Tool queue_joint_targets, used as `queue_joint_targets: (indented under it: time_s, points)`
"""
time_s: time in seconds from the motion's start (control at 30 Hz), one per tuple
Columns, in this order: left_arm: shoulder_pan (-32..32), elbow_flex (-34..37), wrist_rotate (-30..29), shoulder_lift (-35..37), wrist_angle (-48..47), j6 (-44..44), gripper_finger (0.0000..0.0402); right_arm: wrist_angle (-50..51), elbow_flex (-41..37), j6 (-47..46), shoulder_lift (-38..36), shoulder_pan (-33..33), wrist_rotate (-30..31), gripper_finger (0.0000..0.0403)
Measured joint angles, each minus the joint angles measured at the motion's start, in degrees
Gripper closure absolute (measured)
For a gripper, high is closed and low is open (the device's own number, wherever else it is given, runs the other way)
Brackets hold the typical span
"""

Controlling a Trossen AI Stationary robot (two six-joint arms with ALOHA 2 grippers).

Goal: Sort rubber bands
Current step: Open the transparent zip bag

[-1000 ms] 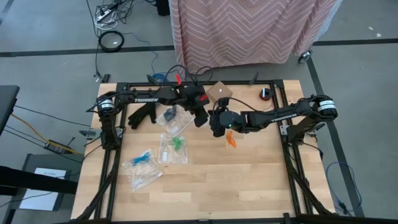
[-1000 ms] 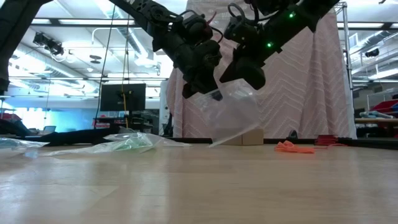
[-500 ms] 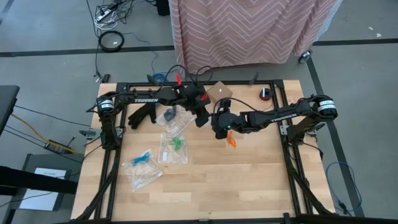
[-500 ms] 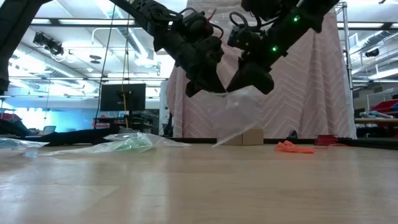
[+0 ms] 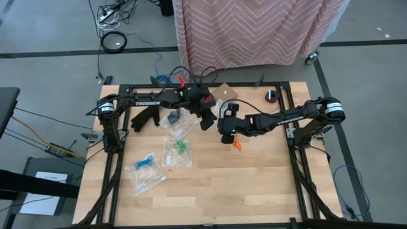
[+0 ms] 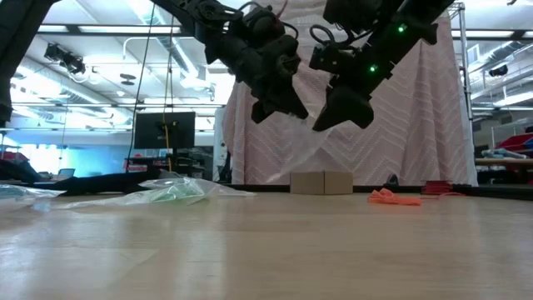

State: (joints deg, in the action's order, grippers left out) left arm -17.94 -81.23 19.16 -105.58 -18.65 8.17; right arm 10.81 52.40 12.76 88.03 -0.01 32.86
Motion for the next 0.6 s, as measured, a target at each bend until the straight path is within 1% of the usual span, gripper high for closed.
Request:
queue_joint_targets:
  time_s: [0.4, 0.5, 0.6]
  points:
    - [-0.08, 0.00, -0.99, 0.20, -1.57, -0.16, 0.0401, 9.85, 0.00, -10.57, 0.00, 0.46, 0.24, 0.0403]
    - [-0.08, 0.00, -2.00, 0.20, -1.79, -0.26, 0.0401, 9.56, 0.00, -11.07, 0.00, 1.24, 0.29, 0.0403]
    - [-0.08, 0.00, -2.59, 0.21, -1.58, -0.33, 0.0401, 5.74, -0.02, -9.90, 0.00, 2.29, 0.31, 0.0403]
